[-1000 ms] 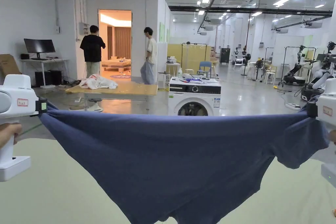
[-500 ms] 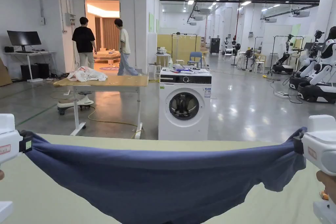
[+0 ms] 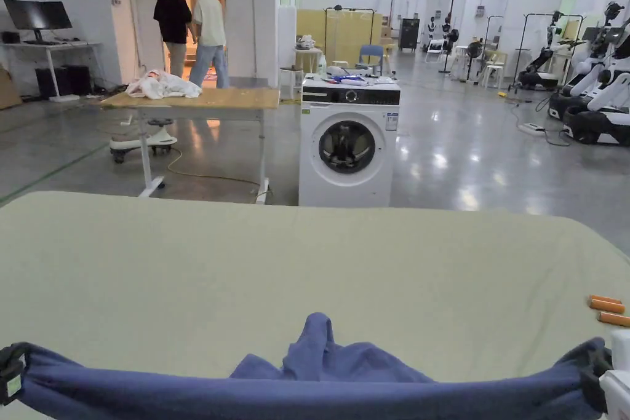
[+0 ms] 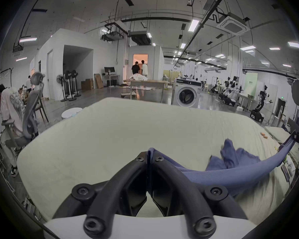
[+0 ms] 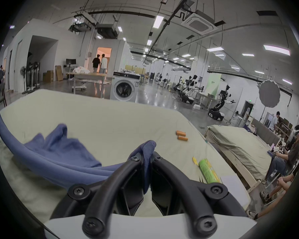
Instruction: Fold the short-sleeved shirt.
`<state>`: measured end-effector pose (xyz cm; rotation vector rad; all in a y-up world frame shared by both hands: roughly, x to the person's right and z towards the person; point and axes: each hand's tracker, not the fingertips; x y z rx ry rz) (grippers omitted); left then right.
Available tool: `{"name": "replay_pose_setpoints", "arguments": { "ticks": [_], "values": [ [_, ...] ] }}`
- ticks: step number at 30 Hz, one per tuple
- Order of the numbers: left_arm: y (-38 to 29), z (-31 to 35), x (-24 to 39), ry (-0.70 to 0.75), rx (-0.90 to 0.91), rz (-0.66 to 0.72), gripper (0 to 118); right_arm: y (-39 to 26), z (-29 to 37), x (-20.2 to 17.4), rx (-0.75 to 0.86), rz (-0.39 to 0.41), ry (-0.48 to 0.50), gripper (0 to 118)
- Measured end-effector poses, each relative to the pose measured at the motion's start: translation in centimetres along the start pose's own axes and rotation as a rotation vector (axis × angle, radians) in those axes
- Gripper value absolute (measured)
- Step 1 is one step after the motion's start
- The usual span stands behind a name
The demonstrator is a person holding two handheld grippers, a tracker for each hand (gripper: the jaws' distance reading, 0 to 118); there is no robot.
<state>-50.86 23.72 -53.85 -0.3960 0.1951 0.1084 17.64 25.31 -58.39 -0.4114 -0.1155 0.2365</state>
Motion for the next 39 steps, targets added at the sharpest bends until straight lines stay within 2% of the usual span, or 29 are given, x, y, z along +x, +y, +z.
{"name": "replay_pose_setpoints", "arguments": {
  "ticks": [5,11,17,19,20,21,22,23,24,29,32,39],
  "values": [
    [-4.9,1.2,-0.9,0.021,-0.104,0.025,0,-3.8,2.0,-1.4,-0.078,0.039,0.020,4],
    [-9.9,1.9,-1.9,0.044,-0.218,0.066,0,-8.5,1.7,-2.3,-0.205,0.030,0.027,4],
    [-12.1,2.0,-1.8,0.067,-0.277,0.071,2,-11.6,1.7,-3.0,-0.261,0.001,0.013,6],
    [-12.3,2.2,-1.4,0.079,-0.283,0.051,11,-11.7,2.0,-3.3,-0.256,0.001,0.003,19],
    [-12.3,2.3,-1.2,0.093,-0.289,0.038,17,-11.7,2.2,-3.5,-0.249,0.008,-0.006,35],
    [-12.2,2.3,-0.9,0.104,-0.294,0.026,34,-11.4,2.6,-3.6,-0.242,0.013,-0.018,63],
    [-12.0,2.4,-0.8,0.134,-0.297,0.010,50,-11.2,2.8,-3.7,-0.231,0.016,-0.031,79],
    [-12.1,1.9,-1.6,0.148,-0.296,-0.004,66,-11.0,3.1,-4.0,-0.218,0.017,-0.042,88],
    [-12.1,1.7,-1.6,0.164,-0.297,-0.025,74,-10.8,3.4,-4.3,-0.194,0.015,-0.051,89],
    [-11.9,1.5,1.5,0.150,-0.266,-0.127,73,-9.1,4.6,-6.9,-0.064,0.005,-0.029,89],
    [-11.2,1.1,3.8,0.059,-0.193,-0.125,73,-7.6,4.6,-9.1,0.012,-0.042,0.066,89],
    [-7.6,0.5,11.8,-0.090,0.001,-0.145,70,-2.4,4.2,-15.3,0.235,-0.080,0.118,87]
  ]
}}
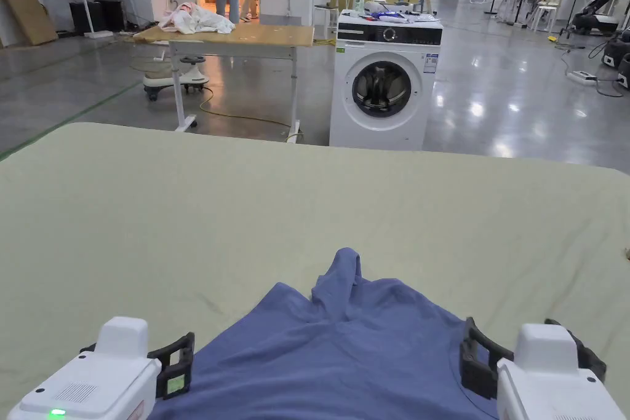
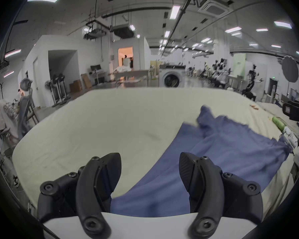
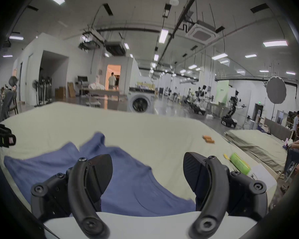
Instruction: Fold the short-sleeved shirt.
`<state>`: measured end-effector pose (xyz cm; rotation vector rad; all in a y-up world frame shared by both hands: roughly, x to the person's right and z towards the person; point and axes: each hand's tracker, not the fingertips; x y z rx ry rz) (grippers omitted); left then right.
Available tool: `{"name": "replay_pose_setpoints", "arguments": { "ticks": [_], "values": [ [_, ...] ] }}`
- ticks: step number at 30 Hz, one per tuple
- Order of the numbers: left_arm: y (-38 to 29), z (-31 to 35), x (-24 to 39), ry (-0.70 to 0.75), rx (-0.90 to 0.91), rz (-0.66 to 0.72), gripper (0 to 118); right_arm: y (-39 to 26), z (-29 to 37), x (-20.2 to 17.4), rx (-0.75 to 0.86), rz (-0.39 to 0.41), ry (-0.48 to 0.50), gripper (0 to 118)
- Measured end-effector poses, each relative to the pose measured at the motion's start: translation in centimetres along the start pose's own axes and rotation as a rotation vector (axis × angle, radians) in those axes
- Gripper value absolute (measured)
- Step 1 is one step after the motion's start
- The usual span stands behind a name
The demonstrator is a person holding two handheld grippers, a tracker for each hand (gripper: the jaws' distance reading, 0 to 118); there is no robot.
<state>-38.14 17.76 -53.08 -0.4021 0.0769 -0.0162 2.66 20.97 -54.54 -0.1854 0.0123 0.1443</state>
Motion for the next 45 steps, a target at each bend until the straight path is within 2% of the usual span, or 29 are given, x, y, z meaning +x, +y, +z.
{"name": "replay_pose_setpoints", "arguments": {
  "ticks": [2,5,6,7,9,17,25,28,32,34,36,37,40,42,45],
  "values": [
    [1.5,0.1,1.7,0.001,0.075,-0.019,62,1.2,-0.5,-1.2,0.048,-0.019,0.016,76],
    [3.5,0.5,4.2,0.013,0.169,-0.052,28,2.6,-0.8,-2.7,0.089,-0.028,0.012,35],
    [4.1,0.6,4.8,0.020,0.194,-0.060,16,2.9,-1.0,-2.9,0.102,-0.032,0.013,16],
    [4.4,0.7,5.2,0.020,0.216,-0.067,8,3.1,-1.1,-3.2,0.114,-0.035,0.011,7],
    [5.0,0.8,6.0,0.037,0.233,-0.075,0,3.5,-1.2,-3.6,0.136,-0.042,0.010,4],
    [4.8,2.1,3.5,0.085,0.192,-0.060,0,3.6,-1.7,-3.9,0.120,-0.058,0.038,0],
    [1.0,2.6,-8.5,0.144,-0.128,0.062,0,2.3,-2.7,-3.7,0.050,-0.045,0.071,0],
    [-0.7,2.3,-12.4,0.118,-0.247,0.175,0,1.7,-3.4,-4.0,0.013,-0.043,0.085,0],
    [-2.4,1.5,-14.5,0.108,-0.361,0.280,0,1.3,-4.0,-4.8,-0.018,-0.041,0.101,0],
    [-3.2,0.5,-15.1,0.122,-0.416,0.315,18,1.0,-4.1,-5.2,-0.030,-0.039,0.113,0],
    [-4.2,-0.7,-15.9,0.132,-0.476,0.368,48,0.8,-4.3,-5.6,-0.047,-0.030,0.121,0],
    [-4.7,-1.2,-16.1,0.128,-0.499,0.392,53,0.6,-4.4,-5.7,-0.052,-0.025,0.123,0],
    [-6.1,-2.6,-16.0,0.132,-0.599,0.401,53,-0.1,-4.8,-5.9,-0.070,-0.008,0.125,0],
    [-6.4,-2.6,-15.3,0.147,-0.577,0.354,52,-0.3,-5.1,-5.9,-0.086,-0.002,0.123,0],
    [-6.4,-3.2,-14.3,0.204,-0.593,0.269,44,-0.5,-5.9,-5.9,-0.110,-0.005,0.122,0]
  ]
}}
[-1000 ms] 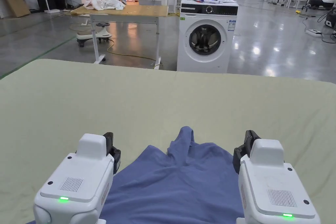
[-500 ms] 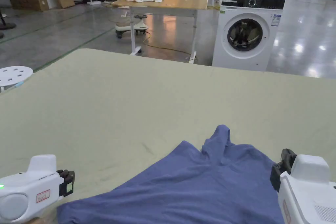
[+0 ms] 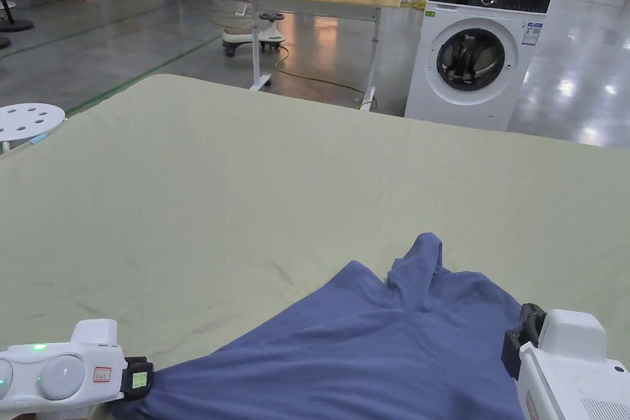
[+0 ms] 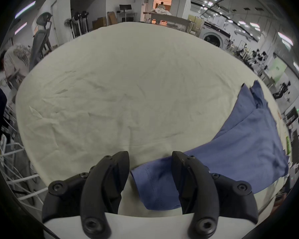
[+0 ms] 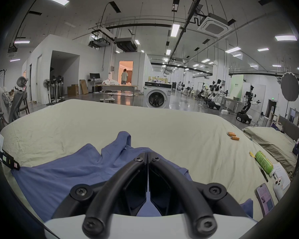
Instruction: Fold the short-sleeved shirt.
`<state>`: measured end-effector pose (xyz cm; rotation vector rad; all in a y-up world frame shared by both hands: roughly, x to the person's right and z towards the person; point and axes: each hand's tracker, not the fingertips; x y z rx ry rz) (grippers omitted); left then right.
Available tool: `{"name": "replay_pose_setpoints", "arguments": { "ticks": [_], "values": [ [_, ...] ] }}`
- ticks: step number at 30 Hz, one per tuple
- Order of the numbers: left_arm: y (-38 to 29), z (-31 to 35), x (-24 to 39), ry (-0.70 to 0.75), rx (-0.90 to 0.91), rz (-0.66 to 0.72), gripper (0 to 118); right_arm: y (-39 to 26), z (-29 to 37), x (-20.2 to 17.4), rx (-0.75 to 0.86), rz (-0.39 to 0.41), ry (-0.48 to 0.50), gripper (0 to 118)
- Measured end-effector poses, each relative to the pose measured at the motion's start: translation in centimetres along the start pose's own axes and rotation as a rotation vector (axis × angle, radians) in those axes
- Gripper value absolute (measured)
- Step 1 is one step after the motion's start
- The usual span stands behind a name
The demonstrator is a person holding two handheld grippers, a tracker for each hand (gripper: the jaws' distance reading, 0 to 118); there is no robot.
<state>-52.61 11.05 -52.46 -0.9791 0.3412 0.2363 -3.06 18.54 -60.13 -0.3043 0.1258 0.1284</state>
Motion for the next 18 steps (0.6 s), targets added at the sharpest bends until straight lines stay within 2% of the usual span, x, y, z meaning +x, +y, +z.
{"name": "replay_pose_setpoints", "arguments": {
  "ticks": [3,5,7,8,9,12,13,15,18],
  "values": [
    [-0.6,0.1,1.5,0.028,0.011,-0.047,42,0.3,-1.7,0.3,-0.026,-0.002,0.003,0],
    [-0.8,0.2,2.0,0.017,0.018,-0.054,29,0.9,-3.8,0.7,-0.079,0.015,0.012,0],
    [-0.9,0.2,1.9,-0.016,0.018,-0.052,4,1.7,-6.7,1.4,-0.141,0.023,0.039,1],
    [-0.9,0.2,1.8,-0.028,0.016,-0.040,2,2.1,-8.6,1.8,-0.183,0.036,0.053,4],
    [-0.9,0.2,1.7,-0.023,0.018,-0.040,1,2.5,-10.5,2.4,-0.222,0.038,0.068,16],
    [-1.1,1.0,0.9,-0.053,0.036,-0.023,1,3.3,-16.3,3.2,-0.354,0.090,0.119,63],
    [-1.2,1.3,0.6,-0.063,0.046,-0.015,1,3.6,-17.7,3.2,-0.382,0.110,0.132,70],
    [-1.5,1.8,0.0,-0.072,0.067,-0.009,1,3.8,-20.6,3.3,-0.428,0.131,0.165,77],
    [-1.9,2.7,-0.7,-0.094,0.083,0.000,1,3.5,-24.0,3.1,-0.514,0.168,0.216,79]
  ]
}}
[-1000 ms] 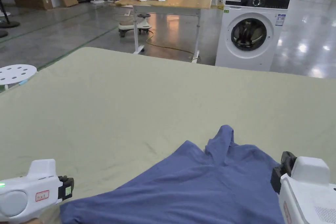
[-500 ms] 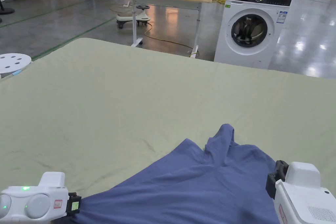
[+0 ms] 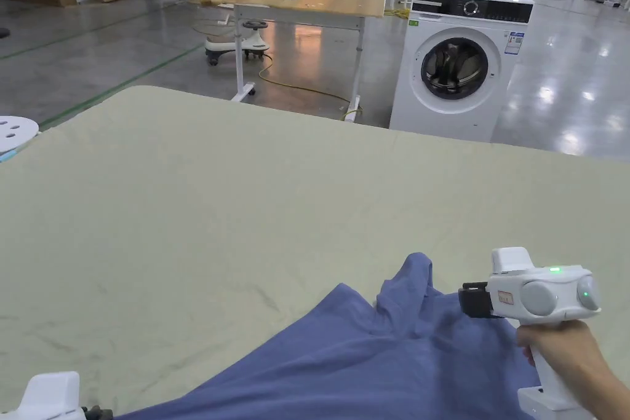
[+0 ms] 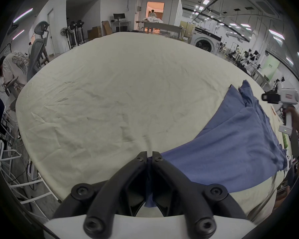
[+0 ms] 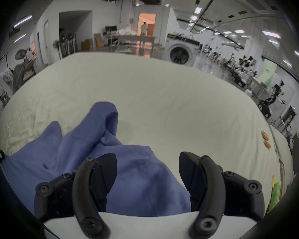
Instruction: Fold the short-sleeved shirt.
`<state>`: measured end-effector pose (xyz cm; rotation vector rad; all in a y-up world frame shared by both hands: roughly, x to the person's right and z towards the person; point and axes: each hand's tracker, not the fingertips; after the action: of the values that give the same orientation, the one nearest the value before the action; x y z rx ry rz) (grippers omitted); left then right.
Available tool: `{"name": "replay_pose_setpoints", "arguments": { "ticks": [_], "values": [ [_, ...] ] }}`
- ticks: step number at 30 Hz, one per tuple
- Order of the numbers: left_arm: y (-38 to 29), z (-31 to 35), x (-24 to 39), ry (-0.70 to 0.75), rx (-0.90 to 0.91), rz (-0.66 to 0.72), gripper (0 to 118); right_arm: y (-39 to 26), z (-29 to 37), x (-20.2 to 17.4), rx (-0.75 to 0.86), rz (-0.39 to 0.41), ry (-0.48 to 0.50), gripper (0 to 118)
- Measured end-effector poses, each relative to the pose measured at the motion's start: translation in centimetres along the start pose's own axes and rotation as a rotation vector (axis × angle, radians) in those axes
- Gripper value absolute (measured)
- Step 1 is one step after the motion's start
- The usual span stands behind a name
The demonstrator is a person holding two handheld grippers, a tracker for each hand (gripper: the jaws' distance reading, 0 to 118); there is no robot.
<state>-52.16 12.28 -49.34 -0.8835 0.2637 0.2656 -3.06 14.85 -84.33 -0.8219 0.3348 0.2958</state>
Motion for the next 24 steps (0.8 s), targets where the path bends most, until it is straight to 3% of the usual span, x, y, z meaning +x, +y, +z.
{"name": "replay_pose_setpoints", "arguments": {
  "ticks": [3,4,6,8,10,15,24],
  "values": [
    [-0.2,1.0,-0.2,-0.010,0.020,0.007,1,0.3,-2.8,0.2,-0.086,0.003,0.016,77],
    [-0.2,1.2,-0.2,-0.015,0.028,0.003,1,0.2,-3.4,0.3,-0.109,-0.008,0.035,72],
    [-0.1,1.4,-0.1,-0.016,0.039,-0.010,1,-0.2,-4.3,0.2,-0.151,-0.048,0.078,43],
    [0.0,1.4,0.0,-0.016,0.047,-0.026,1,-0.5,-4.8,0.4,-0.125,-0.066,0.092,34],
    [0.2,1.4,0.3,-0.012,0.055,-0.040,1,-0.5,-4.5,0.2,-0.121,-0.051,0.096,4],
    [0.6,1.0,0.6,0.004,0.076,-0.051,1,-0.4,-2.7,0.3,-0.042,-0.057,0.050,4],
    [4.9,3.4,2.4,-0.031,0.250,-0.099,0,1.6,8.4,3.8,0.233,-0.152,-0.066,4]
  ]
}}
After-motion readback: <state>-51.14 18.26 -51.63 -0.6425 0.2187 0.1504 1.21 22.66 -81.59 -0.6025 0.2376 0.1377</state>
